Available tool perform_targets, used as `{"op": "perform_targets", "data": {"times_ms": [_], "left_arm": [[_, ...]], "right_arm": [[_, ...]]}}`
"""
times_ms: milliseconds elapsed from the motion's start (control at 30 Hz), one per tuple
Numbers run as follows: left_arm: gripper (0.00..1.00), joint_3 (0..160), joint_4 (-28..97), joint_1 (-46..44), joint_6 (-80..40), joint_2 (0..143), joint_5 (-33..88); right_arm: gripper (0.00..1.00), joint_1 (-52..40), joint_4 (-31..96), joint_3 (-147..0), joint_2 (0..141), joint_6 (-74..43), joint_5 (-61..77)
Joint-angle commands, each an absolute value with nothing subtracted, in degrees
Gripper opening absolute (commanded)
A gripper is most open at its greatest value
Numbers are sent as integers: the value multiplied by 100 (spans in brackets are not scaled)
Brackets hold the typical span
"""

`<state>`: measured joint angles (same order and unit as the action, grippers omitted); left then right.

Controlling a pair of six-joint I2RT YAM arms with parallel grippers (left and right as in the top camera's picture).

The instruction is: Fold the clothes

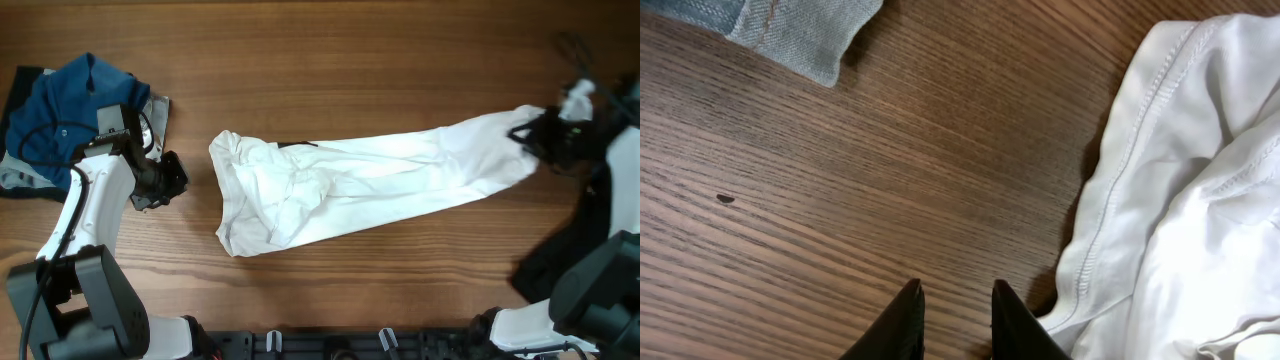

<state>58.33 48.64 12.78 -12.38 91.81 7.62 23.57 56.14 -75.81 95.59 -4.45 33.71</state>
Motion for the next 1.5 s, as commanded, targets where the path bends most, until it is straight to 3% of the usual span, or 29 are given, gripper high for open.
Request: {"op": "perform_targets", "data": {"times_ms": [0,267,733,800,867,967,1000,1133,1467], "left_arm": [[23,5933,4888,1302,-1262,9063,856],[25,5933,4890,1302,-1264,9063,856],[29,5933,4888,1302,-1267,9063,862],[36,5933,4884,1302,-1264,9063,1013],[45,5933,4884,1302,-1264,9063,1168],[57,5933,4880,1302,-1240,9065,1345],[62,5933,4880,1297,-1243,9065,1439],[75,5927,4862,1275,-1238,9076,1693],[88,5618,4386,598,-1203,9334,1994]], "right_arm": [[4,1459,5457,-7603,9428,-762,3142],[4,-530,5190,-7572,9668,-1691,1411],[4,-2248,4906,-7572,9918,-2473,1669],[7,-2563,4724,-7572,9979,-2720,1658],[16,-2755,4652,-7572,10040,-2720,1651],[49,-2842,4648,-7572,10053,-2912,1455],[54,-2827,4619,-7575,10051,-3009,1181],[55,-2598,4565,-7575,10047,-2969,1028],[53,-1990,4703,-7575,10029,-2316,1052]]}}
